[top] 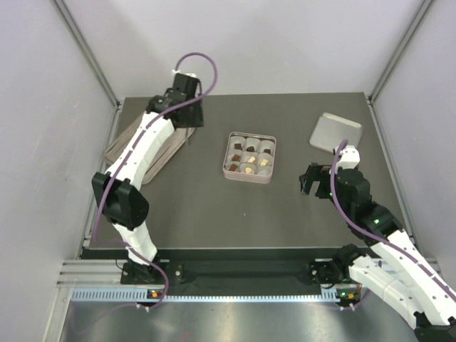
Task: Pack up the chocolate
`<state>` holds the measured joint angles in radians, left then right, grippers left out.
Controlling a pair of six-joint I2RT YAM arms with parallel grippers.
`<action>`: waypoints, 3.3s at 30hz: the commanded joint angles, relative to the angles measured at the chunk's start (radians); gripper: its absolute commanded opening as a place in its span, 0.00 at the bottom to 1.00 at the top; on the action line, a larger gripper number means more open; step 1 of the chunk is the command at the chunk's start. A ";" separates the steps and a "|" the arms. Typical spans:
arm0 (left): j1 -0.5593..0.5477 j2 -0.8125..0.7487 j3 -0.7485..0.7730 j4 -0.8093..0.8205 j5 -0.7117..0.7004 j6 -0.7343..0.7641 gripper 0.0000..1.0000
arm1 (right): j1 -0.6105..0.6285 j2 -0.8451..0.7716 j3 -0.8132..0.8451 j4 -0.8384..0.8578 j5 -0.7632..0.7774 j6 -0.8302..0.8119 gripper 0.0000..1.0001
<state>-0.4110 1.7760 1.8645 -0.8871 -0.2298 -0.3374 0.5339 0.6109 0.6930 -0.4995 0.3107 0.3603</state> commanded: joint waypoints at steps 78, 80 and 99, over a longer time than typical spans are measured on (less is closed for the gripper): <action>0.469 0.151 -0.122 0.111 0.159 0.029 0.39 | 0.000 0.053 -0.015 0.164 0.007 -0.047 1.00; 0.468 0.114 -0.151 0.091 0.170 0.029 0.39 | 0.000 0.050 -0.016 0.162 0.001 -0.046 1.00; 0.358 -0.041 -0.104 -0.044 0.399 0.055 0.38 | 0.001 0.001 0.003 0.124 -0.021 -0.026 1.00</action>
<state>0.0002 1.8141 1.6958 -0.9077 0.0917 -0.2993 0.5339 0.6327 0.6655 -0.3908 0.2932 0.3252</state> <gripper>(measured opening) 0.392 0.996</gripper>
